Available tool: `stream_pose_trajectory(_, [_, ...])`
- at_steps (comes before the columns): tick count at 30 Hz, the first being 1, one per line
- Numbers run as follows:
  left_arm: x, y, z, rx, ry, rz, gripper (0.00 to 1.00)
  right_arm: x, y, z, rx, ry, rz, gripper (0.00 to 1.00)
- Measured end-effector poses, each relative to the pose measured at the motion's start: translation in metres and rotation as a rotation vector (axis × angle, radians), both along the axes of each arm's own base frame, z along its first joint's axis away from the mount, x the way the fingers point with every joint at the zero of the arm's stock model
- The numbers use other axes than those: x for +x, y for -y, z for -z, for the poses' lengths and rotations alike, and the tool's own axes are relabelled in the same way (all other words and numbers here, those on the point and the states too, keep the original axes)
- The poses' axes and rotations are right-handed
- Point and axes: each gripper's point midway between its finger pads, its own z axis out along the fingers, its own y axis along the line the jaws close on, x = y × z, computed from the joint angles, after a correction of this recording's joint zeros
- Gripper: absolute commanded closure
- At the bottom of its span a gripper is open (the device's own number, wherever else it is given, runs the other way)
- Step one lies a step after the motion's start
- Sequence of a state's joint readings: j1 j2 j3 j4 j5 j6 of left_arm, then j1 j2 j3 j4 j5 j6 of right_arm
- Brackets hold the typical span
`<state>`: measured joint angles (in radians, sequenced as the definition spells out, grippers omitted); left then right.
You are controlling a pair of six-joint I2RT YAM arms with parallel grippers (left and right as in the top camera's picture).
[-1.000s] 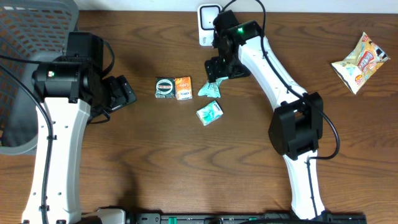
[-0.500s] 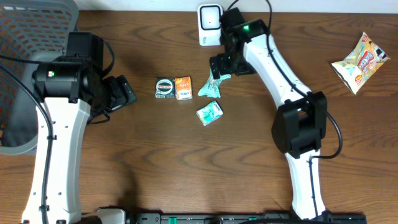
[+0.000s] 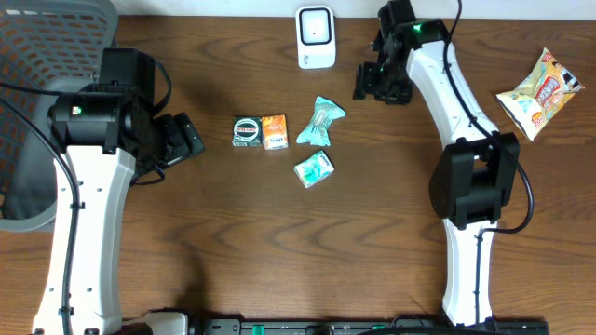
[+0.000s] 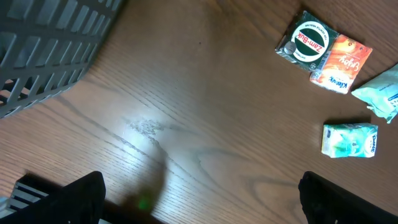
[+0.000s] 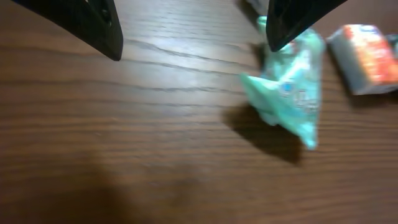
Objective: Scan the item barcode
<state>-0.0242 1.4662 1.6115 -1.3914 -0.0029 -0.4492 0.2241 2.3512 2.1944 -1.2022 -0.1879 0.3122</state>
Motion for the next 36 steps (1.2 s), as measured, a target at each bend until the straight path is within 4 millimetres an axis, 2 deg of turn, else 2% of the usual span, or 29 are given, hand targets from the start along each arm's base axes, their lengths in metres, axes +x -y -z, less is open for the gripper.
stream_pose_trajectory(4, [0.0,0.0,0.0,0.0,0.0,0.0,0.02,0.004,-0.023,-0.002,0.089,0.02,-0.028,0.35])
stream_pose_trajectory(7, [0.0,0.0,0.0,0.0,0.0,0.0,0.02,0.002,-0.037,0.006,0.125,0.019,-0.04,0.59])
stream_pose_trajectory(9, [0.0,0.0,0.0,0.0,0.0,0.0,0.02,-0.002,-0.049,0.015,0.144,0.011,-0.047,0.84])
stream_pose_trajectory(12, [0.0,0.0,0.0,0.0,0.0,0.0,0.02,-0.006,-0.059,0.021,0.148,0.005,-0.06,0.98])
stream_pose_trajectory(21, [0.0,0.0,0.0,0.0,0.0,0.0,0.02,-0.009,-0.091,0.02,0.147,0.051,-0.122,0.99])
stream_pose_trajectory(27, [0.0,0.0,0.0,0.0,0.0,0.0,0.02,-0.018,-0.099,0.024,0.109,0.037,-0.117,0.99])
stream_pose_trajectory(36, [0.0,0.0,0.0,0.0,0.0,0.0,0.03,-0.025,-0.098,0.059,0.029,0.059,-0.085,0.99])
